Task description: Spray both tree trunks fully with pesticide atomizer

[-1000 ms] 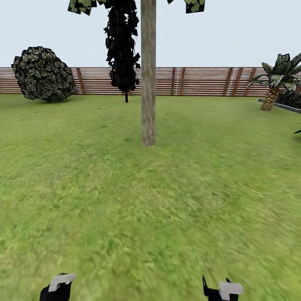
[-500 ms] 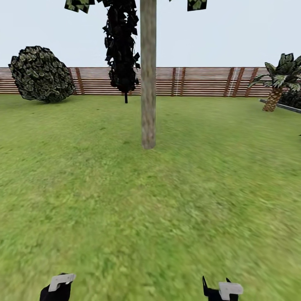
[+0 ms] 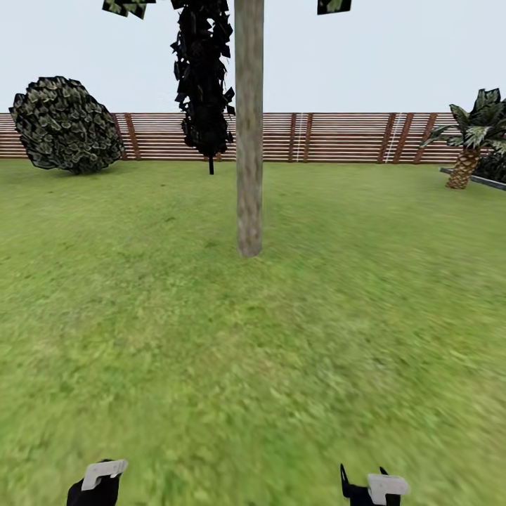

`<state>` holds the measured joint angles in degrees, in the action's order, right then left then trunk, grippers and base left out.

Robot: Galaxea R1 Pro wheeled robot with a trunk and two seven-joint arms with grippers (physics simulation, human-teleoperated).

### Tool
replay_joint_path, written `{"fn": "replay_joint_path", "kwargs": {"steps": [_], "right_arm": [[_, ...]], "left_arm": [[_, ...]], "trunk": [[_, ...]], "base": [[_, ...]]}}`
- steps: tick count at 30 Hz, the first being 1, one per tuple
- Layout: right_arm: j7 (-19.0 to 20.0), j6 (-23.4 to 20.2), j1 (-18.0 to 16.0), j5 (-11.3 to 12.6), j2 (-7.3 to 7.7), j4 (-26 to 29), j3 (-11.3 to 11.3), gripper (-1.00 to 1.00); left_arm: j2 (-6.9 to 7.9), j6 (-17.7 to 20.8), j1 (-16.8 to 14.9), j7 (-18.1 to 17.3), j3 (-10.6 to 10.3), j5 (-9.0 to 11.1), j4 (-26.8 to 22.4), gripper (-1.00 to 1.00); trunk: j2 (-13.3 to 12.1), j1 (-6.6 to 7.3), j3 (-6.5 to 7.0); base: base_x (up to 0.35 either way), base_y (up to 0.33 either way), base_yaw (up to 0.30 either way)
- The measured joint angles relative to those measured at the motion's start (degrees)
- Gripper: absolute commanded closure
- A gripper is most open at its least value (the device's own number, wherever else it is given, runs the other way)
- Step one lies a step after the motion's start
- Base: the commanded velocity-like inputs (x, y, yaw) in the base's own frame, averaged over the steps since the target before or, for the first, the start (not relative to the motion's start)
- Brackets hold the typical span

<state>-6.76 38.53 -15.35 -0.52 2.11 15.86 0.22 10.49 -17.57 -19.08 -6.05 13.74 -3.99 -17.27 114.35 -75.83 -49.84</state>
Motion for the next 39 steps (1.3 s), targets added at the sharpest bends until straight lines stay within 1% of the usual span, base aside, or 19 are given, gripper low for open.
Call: {"fn": "replay_joint_path", "kwargs": {"steps": [35, 39], "right_arm": [[0.00, -0.05, 0.00, 0.05, -0.08, -0.09, 0.00, -1.00], [-0.08, 0.14, 0.00, 0.17, -0.35, -2.23, -0.01, -1.00]], "left_arm": [[0.00, 0.00, -0.01, 0.00, 0.00, 0.00, 0.00, 1.00], [0.02, 0.00, -0.01, 0.00, 0.00, 0.00, 0.00, 1.00]], "trunk": [[0.00, 0.00, 0.00], [0.00, 0.00, 0.00]], "base": [[0.340, 0.000, 0.000], [0.340, 0.000, 0.000]]}}
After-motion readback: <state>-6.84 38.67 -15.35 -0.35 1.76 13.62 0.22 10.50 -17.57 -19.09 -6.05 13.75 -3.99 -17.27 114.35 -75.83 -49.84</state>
